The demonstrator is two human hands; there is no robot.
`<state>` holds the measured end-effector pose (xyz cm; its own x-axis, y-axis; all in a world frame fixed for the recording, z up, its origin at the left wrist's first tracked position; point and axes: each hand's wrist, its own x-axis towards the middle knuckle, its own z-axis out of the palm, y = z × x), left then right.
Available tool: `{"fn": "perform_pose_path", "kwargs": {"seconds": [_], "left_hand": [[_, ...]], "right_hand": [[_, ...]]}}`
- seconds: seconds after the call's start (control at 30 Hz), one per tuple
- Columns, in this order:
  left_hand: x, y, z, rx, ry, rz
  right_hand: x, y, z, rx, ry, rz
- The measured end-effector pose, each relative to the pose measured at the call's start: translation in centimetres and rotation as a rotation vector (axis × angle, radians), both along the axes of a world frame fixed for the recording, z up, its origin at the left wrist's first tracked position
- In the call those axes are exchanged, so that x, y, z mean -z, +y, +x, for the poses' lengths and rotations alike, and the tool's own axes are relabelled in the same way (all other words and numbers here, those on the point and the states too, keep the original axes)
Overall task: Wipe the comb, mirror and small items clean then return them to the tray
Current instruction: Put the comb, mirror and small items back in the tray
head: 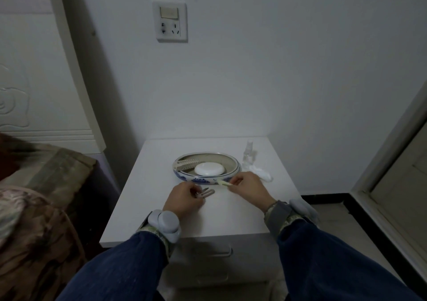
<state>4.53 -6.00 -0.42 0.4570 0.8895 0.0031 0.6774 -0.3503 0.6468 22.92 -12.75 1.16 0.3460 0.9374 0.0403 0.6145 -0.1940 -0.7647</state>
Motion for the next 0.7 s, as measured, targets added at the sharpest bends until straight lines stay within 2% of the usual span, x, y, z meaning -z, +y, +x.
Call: {"fn": "perform_pose_path", "kwargs": {"seconds": [0.1, 0.17, 0.27, 0.47, 0.7], "left_hand": [[0.0, 0.0, -0.1, 0.000, -0.007, 0.014], [0.0, 0.1, -0.2, 0.002, -0.015, 0.035], [0.0, 0.1, -0.5, 0.019, -0.023, 0.064], [0.1, 0.3, -0.8, 0.012, -0.068, 0.068], [0.1, 0.4, -1.3, 0.027, -0.100, 0.064]], "right_hand": [[-0.9, 0.2, 0.1, 0.126, 0.049, 0.169], [-1.1, 0.8, 0.2, 0.175, 0.000, 0.211], [-0.8, 2.0, 0.2, 0.192, -0.075, 0.189], [-0.5, 3.3, 0.1, 0.288, -0.076, 0.176], [0.0, 4.6, -0.4, 0.250, -0.107, 0.130]]}}
